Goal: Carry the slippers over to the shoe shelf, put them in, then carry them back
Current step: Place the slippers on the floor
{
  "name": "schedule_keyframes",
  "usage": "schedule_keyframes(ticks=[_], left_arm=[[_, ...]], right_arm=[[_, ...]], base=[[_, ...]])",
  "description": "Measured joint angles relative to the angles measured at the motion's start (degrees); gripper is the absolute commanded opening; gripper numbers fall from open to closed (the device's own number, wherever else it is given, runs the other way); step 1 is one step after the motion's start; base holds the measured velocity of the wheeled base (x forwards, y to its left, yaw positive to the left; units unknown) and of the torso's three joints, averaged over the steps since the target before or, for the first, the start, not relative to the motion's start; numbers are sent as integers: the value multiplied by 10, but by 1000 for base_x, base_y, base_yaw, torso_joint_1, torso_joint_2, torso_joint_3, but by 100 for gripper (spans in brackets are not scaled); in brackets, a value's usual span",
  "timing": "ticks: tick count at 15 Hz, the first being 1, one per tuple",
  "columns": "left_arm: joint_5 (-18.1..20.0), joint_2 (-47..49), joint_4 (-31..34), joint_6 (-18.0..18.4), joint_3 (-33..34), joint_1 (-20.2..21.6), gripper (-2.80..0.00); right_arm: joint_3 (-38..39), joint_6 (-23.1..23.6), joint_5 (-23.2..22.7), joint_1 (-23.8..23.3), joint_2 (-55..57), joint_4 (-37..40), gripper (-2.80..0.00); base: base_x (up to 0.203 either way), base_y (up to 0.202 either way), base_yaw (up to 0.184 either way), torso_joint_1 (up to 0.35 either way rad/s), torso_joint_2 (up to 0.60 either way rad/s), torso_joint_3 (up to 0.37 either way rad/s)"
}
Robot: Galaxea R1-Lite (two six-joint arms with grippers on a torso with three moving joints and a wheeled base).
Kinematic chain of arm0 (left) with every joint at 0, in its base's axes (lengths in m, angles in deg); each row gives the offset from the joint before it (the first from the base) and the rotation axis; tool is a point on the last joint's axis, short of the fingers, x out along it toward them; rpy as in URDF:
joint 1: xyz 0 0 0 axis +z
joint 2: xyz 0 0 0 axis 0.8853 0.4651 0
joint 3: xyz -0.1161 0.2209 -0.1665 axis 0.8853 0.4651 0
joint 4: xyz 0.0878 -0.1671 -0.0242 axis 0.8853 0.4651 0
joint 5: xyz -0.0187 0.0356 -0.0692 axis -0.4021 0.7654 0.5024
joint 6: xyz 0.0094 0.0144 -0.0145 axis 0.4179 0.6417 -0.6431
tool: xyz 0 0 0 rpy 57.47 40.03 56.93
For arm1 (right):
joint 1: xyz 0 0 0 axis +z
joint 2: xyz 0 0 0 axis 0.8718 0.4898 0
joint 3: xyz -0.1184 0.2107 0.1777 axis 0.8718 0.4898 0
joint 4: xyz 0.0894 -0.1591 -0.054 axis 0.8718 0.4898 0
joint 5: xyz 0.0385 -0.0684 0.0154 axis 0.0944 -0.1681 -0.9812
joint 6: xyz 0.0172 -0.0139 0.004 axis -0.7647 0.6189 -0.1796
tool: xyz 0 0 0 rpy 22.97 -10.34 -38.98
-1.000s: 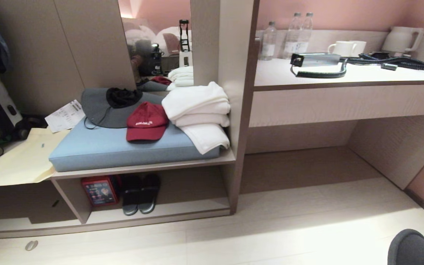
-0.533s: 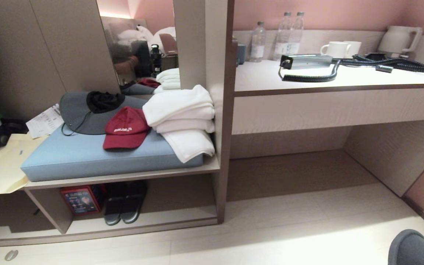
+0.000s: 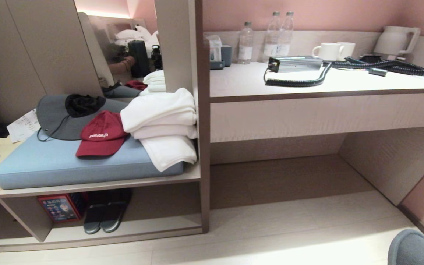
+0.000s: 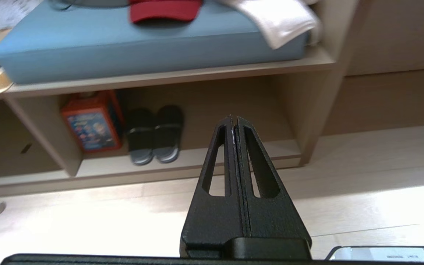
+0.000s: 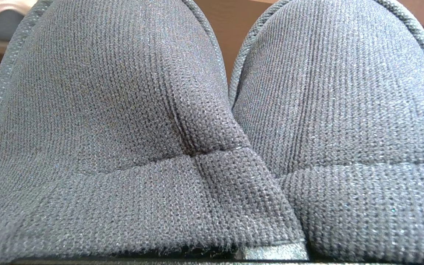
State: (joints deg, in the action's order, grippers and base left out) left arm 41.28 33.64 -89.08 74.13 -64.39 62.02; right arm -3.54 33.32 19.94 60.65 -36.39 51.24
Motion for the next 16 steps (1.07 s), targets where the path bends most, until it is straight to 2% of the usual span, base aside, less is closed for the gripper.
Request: schedule_keyframes(ticks=[16], left_arm=[[0, 0, 0, 1, 0, 0, -280]], right_arm=[[0, 0, 0, 0, 0, 0, -280]], base=[[0, -197, 2, 3, 2, 3]])
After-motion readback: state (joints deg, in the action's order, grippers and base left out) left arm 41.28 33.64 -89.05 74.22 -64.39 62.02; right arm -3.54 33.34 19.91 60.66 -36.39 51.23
